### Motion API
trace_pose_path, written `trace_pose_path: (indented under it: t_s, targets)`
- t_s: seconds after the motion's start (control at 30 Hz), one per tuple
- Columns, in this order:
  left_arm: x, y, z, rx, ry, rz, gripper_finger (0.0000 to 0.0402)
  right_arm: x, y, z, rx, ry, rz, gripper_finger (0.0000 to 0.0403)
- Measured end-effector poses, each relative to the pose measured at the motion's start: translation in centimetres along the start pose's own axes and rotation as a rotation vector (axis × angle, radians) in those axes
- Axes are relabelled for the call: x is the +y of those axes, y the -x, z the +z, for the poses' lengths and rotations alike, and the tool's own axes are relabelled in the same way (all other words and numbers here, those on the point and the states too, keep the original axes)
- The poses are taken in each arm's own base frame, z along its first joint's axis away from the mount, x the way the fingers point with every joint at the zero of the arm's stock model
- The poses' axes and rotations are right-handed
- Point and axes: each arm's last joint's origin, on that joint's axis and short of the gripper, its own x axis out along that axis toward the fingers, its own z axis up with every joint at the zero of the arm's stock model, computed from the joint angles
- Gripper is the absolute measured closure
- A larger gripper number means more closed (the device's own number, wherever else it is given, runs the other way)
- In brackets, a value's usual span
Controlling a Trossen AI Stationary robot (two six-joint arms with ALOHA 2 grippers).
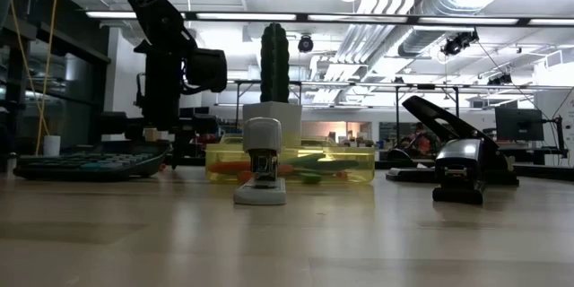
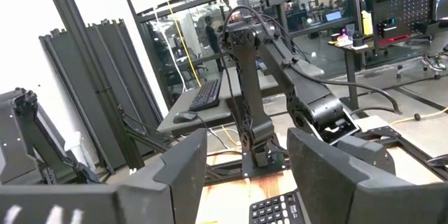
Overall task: Pick & place school supplies into a supply box
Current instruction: Put the orange eraser into the yellow supply box
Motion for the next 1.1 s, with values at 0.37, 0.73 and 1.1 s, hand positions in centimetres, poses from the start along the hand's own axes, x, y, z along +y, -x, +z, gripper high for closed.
trace_pose_path:
  t_s: [0.37, 0.73, 1.1]
  targets:
    - [0.1, 0.0, -0.2, 0.017, -0.009, 0.009, 0.0293, 0.0, 0.0, 0.0, 0.000, 0.003, 0.000, 0.0213]
    - [0.0, 0.1, -0.5, 0.009, -0.033, -0.012, 0.0384, 0.0, 0.0, 0.0, 0.000, 0.003, 0.000, 0.0213]
    - [0.2, 3.1, 2.2, -0.077, -0.164, -0.141, 0.0389, 0.0, 0.0, 0.0, 0.001, 0.003, 0.000, 0.0213]
